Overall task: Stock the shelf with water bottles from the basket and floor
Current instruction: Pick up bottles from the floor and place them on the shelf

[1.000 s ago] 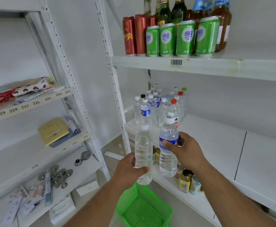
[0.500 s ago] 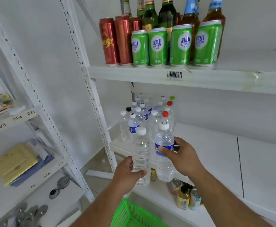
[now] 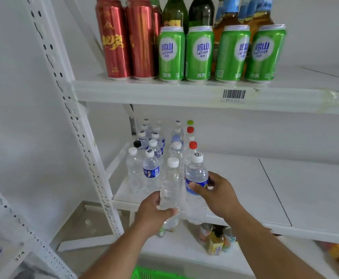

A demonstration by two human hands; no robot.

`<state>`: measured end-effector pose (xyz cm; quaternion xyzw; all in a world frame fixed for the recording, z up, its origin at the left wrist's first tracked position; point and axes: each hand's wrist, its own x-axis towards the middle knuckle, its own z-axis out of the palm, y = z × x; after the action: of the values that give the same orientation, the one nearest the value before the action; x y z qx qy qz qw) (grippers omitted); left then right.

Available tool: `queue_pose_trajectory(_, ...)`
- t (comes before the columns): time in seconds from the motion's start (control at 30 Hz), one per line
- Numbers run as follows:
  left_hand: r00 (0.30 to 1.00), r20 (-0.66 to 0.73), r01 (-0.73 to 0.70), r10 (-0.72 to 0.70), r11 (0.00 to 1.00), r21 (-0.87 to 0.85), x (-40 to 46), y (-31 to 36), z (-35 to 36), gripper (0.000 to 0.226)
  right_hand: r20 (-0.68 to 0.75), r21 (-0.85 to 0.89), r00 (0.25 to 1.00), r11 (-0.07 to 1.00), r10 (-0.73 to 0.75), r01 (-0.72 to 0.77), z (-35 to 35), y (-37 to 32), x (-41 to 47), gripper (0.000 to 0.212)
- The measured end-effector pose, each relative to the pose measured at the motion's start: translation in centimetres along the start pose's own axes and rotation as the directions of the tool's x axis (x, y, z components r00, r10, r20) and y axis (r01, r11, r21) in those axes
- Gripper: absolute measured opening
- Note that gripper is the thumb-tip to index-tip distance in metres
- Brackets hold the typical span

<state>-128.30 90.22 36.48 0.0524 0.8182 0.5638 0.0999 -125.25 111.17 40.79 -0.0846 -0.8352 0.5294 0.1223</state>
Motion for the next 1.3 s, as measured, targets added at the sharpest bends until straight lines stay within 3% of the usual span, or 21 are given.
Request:
queue_pose_trajectory(0.53, 0.988, 0.154, -0.010, 0.008, 1.000, 0.014, 8.4, -1.3, 0.7, 0.040, -0.095, 0.011, 0.990, 0.994, 0.105, -0.105, 2.0, 2.1, 5.5, 0.033)
queue_pose_trajectory(0.93, 0.989, 0.140, 0.037, -0.039, 0.999, 0.016, 13.4, -3.6, 2.6, 0.047, -0.081, 0.028, 0.988, 0.991, 0.131, -0.129, 3.4, 3.8, 8.5, 0.025)
queue_pose_trajectory(1.3, 0.990, 0.139, 0.041, -0.035, 0.998, -0.044, 15.9, -4.7, 3.6, 0.046, -0.076, 0.066, 0.979, 0.981, 0.187, -0.183, 4.3, 5.5, 9.8, 0.032)
